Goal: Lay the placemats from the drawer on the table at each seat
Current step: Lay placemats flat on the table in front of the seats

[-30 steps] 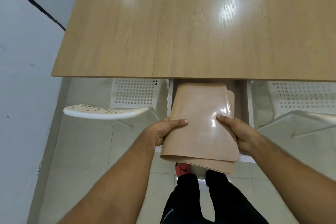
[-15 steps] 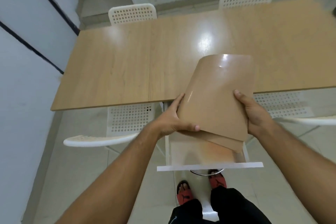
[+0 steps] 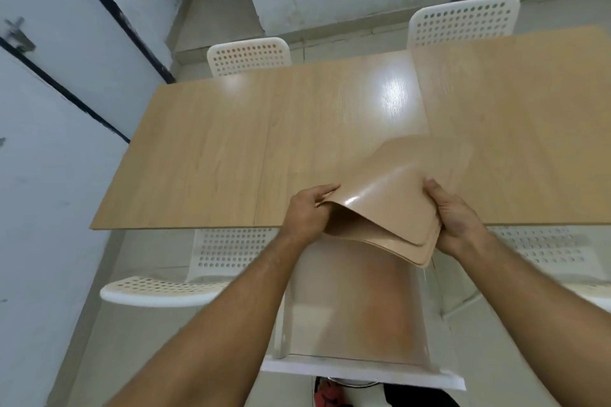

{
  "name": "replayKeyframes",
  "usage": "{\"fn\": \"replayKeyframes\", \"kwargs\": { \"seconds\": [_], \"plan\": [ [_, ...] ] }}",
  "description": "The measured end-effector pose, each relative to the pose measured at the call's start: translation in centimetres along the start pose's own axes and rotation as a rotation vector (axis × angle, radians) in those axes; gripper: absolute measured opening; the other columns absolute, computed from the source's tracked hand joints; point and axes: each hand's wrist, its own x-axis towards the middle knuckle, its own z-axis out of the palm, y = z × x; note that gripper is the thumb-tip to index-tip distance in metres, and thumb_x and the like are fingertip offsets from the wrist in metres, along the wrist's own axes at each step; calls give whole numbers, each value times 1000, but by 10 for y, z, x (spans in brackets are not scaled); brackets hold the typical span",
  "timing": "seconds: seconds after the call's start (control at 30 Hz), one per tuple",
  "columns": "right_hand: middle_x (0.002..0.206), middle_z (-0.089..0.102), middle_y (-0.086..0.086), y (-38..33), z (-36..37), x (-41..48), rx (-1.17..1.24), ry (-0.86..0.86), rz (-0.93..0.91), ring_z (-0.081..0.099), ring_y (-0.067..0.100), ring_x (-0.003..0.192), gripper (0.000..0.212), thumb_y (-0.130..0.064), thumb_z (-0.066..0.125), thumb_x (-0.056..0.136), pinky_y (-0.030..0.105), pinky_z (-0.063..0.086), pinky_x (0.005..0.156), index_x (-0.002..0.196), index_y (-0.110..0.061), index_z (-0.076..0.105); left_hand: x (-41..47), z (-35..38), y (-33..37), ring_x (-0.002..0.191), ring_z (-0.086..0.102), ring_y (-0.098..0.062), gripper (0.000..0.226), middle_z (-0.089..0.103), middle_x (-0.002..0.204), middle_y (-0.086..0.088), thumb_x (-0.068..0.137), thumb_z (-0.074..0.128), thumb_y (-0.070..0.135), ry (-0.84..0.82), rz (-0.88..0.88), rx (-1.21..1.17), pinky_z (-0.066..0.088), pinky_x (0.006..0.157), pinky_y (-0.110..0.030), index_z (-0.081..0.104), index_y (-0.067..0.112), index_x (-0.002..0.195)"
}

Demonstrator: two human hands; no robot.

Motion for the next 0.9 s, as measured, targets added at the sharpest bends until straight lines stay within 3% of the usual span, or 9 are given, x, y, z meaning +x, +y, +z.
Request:
{"fn": "replayKeyframes", "kwargs": {
  "seconds": [0.13, 0.2, 0.3, 0.43, 0.6, 0.7, 0.77, 0.83, 0.9],
  "plan": [
    [124, 69, 12, -11, -11, 25, -54, -33, 0, 65, 30, 115, 63, -44, 71, 81, 50, 53, 97, 133, -10, 61, 41, 7, 6, 89, 68, -8, 23, 75, 95, 5, 99, 55, 16, 205, -67, -131, 53, 80, -24, 78, 17, 98],
    [117, 70, 11, -10, -17, 37, -71, -44, 19, 65, 31, 110, 48, -37, 71, 84, 51, 54, 95, 124, -11, 63, 58, 8, 8, 80, 68, -12, 24, 74, 87, 2, 101, 57, 32, 299, -188, -287, 53, 73, -28, 74, 20, 88],
    [98, 75, 4, -2, -23, 53, -74, -14, 13, 70, 23, 90, 15, -17, 63, 95, 39, 61, 71, 109, -16, 67, 83, 14, 2, 93, 73, -17, 27, 76, 99, 1, 99, 58, 39, 296, -340, -513, 59, 82, -35, 72, 17, 106],
    [91, 76, 0, 11, -23, 70, -32, 90, 4, 73, 14, 78, 17, -11, 58, 98, 33, 61, 60, 109, -19, 67, 122, 28, -17, 108, 68, -24, 63, 70, 118, -1, 80, 63, 55, 294, -518, -495, 54, 98, -47, 57, 16, 130],
    [86, 77, -2, 23, -18, 84, -4, 171, -22, 73, 13, 76, 19, -10, 55, 99, 36, 62, 66, 104, -22, 69, 171, 41, -62, 101, 71, -25, 71, 70, 118, -7, 74, 72, 43, 306, -614, -622, 58, 89, -47, 53, 13, 135],
    [106, 74, 2, 33, -12, 92, 19, 237, -76, 71, 17, 93, 26, -11, 57, 99, 41, 60, 82, 122, -17, 66, 172, 40, -40, 92, 72, -22, 41, 72, 108, -7, 92, 69, 23, 273, -587, -699, 61, 80, -40, 56, 9, 128],
    [102, 75, -3, 40, -7, 97, 56, 284, -117, 71, 13, 91, 24, -8, 56, 99, 38, 60, 81, 116, -20, 68, 180, 40, -31, 83, 71, -18, 21, 71, 97, -4, 95, 66, 12, 293, -566, -743, 60, 71, -34, 59, 10, 115],
    [93, 76, -9, 46, 1, 103, 85, 329, -149, 72, 9, 85, 25, -5, 55, 99, 34, 61, 76, 105, -25, 68, 186, 39, -23, 86, 70, -18, 20, 70, 98, -2, 93, 67, 11, 320, -546, -737, 60, 79, -36, 58, 16, 110],
    [93, 76, -8, 51, 10, 109, 95, 399, -190, 72, 10, 85, 24, -5, 56, 98, 35, 59, 79, 102, -25, 69, 185, 37, -18, 96, 68, -19, 38, 68, 110, 0, 90, 68, 17, 330, -532, -605, 57, 90, -37, 53, 15, 126]
  ]
}}
